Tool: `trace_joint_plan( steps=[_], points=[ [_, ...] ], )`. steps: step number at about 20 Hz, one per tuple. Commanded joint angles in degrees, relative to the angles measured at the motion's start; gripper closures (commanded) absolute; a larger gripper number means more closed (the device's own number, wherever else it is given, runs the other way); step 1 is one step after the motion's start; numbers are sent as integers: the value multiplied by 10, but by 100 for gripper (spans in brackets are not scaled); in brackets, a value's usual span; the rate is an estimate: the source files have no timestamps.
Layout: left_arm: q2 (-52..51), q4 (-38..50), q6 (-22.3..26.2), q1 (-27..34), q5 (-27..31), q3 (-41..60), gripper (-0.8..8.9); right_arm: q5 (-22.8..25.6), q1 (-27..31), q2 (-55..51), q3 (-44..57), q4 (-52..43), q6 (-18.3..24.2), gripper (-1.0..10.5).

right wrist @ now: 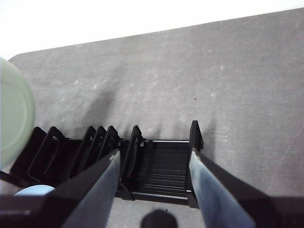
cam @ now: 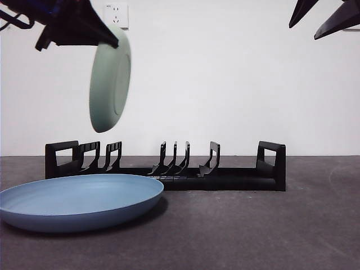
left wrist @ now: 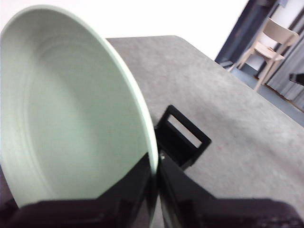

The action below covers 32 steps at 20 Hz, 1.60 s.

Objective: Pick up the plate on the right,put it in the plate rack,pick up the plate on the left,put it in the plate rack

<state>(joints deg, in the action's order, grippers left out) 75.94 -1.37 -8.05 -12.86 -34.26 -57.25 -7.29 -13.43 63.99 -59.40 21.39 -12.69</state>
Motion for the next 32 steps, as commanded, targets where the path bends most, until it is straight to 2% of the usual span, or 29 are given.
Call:
trace_joint_plan(
  steps=[1,15,19,21,22,23,24,25,27,28,32],
  points=[
    [9,14,1,8,-19,1,823,2,0,1,-2,-3,-4,698],
    [95,1,8,13,-11,1,822,1,-1,2,-2,-2,-4,698],
    [100,-30,12,13,43,1,815,1,-1,2,-2,6,-4,698],
    [100,-50,12,13,41,1,810,-2,-1,2,-2,10,-4,698],
    [99,-60,12,13,40,1,769,-3,-1,2,-2,13,-5,698],
    [98,-66,11,13,39,1,660,-9,-2,2,-2,19,-7,698],
    [96,-69,7,13,38,0,540,-35,-3,3,-2,24,-7,698],
    [91,-77,6,13,37,-3,480,-78,-3,5,-2,29,-7,698],
    [73,-96,7,13,37,-15,479,-152,-6,14,-2,36,-7,698],
    [61,-109,7,13,33,-24,480,-171,-13,20,-2,40,-7,698],
    [-10,-151,16,4,-6,-67,480,-197,-68,66,-2,52,-3,698]
  ],
)
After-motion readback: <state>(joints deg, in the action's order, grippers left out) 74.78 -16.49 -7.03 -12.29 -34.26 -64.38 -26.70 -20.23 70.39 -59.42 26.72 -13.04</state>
